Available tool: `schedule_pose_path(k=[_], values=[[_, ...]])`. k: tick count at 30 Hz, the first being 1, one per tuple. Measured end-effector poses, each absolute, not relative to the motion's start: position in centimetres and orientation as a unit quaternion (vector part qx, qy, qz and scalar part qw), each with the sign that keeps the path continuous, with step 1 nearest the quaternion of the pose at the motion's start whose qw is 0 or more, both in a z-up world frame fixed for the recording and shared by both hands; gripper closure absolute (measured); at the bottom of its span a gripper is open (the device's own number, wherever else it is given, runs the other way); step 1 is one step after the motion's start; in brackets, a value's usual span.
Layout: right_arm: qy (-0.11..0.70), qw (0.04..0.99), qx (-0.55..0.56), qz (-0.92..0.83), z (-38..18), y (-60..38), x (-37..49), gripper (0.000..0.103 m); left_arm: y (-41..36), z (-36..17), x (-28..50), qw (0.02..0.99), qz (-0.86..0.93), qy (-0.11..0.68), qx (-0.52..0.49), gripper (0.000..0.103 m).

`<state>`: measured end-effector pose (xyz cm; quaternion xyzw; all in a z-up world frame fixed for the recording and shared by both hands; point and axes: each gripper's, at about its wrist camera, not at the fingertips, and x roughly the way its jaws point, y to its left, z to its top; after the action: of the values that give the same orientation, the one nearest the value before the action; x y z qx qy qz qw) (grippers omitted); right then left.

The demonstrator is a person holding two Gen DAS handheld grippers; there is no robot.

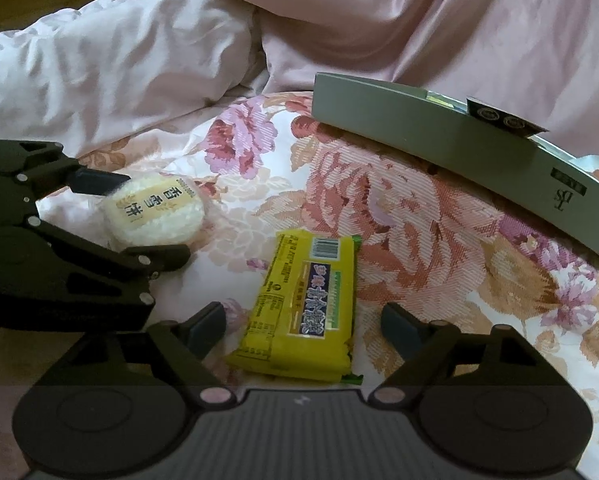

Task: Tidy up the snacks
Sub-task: 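Lower the left tool over the rice cake while the right tool lowers over the wafer bar, then close the left tool on the rice cake while the right tool closes on the wafer bar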

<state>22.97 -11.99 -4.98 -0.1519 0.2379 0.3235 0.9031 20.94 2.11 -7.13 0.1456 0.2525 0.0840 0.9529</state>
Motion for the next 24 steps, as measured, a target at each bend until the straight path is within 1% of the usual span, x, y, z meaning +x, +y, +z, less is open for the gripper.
schedule_pose_path(k=[8, 10, 13, 15, 18, 21, 24], values=[[0.245, 0.902, -0.141, 0.325, -5.0, -12.2, 23.3, 0.015, 2.3, -7.0, 20.9, 0.955, 0.086, 0.254, 0.128, 0.027], [0.243, 0.903, -0.142, 0.325, -5.0, -12.2, 23.3, 0.016, 2.5, -6.8, 20.9, 0.954, 0.086, 0.261, 0.121, 0.027], [0.239, 0.904, -0.142, 0.325, -5.0, -12.2, 23.3, 0.028, 2.9, -6.5, 21.0, 0.954, 0.087, 0.268, 0.098, 0.027], [0.237, 0.903, -0.144, 0.328, -4.9, -12.1, 23.2, 0.041, 3.0, -6.3, 20.9, 0.955, 0.088, 0.270, 0.080, 0.027], [0.235, 0.902, -0.151, 0.330, -4.9, -11.9, 23.0, 0.050, 3.3, -6.0, 20.8, 0.958, 0.084, 0.271, 0.047, 0.027], [0.225, 0.902, -0.174, 0.325, -4.8, -11.5, 22.4, 0.050, 3.3, -5.9, 20.6, 0.959, 0.078, 0.272, 0.028, 0.027], [0.185, 0.900, -0.243, 0.311, -4.9, -10.7, 20.9, 0.050, 3.3, -5.7, 20.4, 0.960, 0.076, 0.271, 0.010, 0.027]])
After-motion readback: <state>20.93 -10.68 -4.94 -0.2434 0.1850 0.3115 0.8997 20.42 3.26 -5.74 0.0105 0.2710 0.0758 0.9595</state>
